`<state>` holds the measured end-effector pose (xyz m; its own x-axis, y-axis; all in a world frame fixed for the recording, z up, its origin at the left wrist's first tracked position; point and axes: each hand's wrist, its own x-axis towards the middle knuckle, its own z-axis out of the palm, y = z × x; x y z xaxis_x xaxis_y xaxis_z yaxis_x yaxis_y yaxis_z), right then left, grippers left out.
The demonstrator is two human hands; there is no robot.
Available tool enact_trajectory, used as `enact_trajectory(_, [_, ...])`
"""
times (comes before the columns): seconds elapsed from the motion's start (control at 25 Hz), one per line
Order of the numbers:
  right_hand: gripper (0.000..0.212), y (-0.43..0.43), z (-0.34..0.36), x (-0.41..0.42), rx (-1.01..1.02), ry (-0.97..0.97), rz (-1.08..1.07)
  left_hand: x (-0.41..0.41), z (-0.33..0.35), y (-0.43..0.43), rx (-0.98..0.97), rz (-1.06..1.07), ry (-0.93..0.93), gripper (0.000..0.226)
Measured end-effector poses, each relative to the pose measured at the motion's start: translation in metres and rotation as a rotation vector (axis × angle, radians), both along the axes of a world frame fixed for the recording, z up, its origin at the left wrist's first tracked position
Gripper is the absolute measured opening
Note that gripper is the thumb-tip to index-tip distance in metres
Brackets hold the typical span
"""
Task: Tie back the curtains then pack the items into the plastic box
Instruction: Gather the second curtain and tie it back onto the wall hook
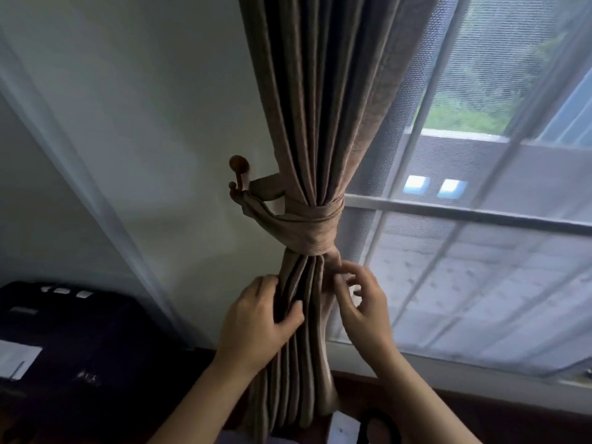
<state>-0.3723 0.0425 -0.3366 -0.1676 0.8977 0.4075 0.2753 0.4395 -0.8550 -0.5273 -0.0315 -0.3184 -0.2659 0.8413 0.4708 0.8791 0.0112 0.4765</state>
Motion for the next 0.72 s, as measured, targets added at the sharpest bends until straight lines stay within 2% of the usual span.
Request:
enact_trajectory(0.08, [0.020,0.002,0.009,0.002,-0.095,0.074,0.092,0.005,0.009,0.002,0.073,-0.016,-0.065,0.052])
enact_trajectory(0.16, [0.024,0.011,0.019,0.001,-0.187,0.083,0.202,0.006,0.014,0.011,0.121,-0.004,-0.044,0.059])
enact_trajectory(0.36, [0.030,0.027,0.031,0.002,-0.239,0.066,0.312,0.005,0.020,0.029,0.087,0.018,0.080,0.048])
enact_trajectory(0.52, [0.028,0.030,0.028,-0.002,-0.355,0.174,0.362,0.025,0.028,0.030,0.007,0.098,0.141,0.056])
enact_trajectory(0.72, [0.029,0.033,0.041,0.005,-0.342,0.038,0.370,0.009,0.025,0.033,-0.003,0.090,0.222,0.039])
